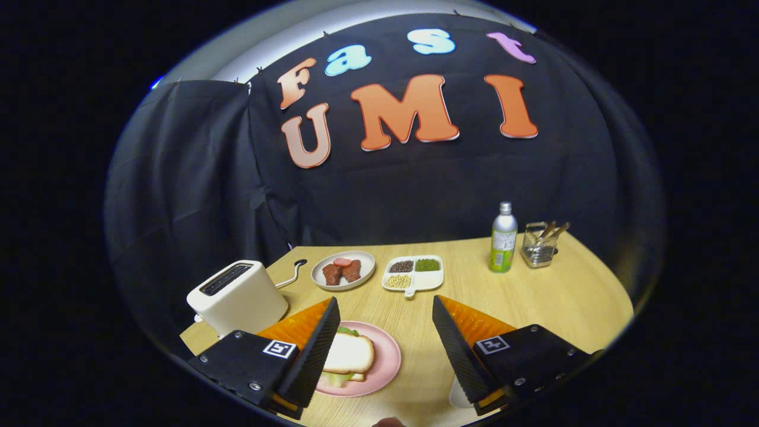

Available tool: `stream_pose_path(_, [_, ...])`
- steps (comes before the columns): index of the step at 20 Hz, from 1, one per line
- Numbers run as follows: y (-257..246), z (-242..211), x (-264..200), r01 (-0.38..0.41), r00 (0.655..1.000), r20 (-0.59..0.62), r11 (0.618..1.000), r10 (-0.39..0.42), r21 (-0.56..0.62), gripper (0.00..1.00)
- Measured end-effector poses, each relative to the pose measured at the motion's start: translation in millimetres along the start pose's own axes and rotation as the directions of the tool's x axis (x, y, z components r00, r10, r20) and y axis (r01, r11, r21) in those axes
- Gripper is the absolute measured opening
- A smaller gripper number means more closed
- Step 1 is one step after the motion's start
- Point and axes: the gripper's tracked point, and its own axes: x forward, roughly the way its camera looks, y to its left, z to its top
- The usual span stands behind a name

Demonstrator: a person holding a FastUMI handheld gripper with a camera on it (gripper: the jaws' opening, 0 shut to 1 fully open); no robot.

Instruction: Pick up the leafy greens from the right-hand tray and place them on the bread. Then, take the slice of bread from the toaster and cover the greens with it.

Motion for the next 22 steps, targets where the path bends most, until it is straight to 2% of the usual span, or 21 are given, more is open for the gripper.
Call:
stream_pose_path(4, [-26.9,42.8,-46.7,0.092,0.985,0.150,0.994,-0.083,-0.058,0.98])
stream_pose_path(8, [-48.2,60.2,-92.5,0.158,0.960,0.240,0.987,-0.143,-0.043,0.98])
stream_pose_path(11, [-70.0,58.1,-114.6,0.204,0.945,0.264,0.979,-0.193,-0.015,0.98])
stream_pose_path(15, [-75.1,57.8,-130.6,0.189,0.932,0.311,0.982,-0.186,0.021,0.98])
stream_pose_path(22, [-60.3,72.2,-152.3,0.202,0.908,0.386,0.977,-0.162,-0.064,0.98])
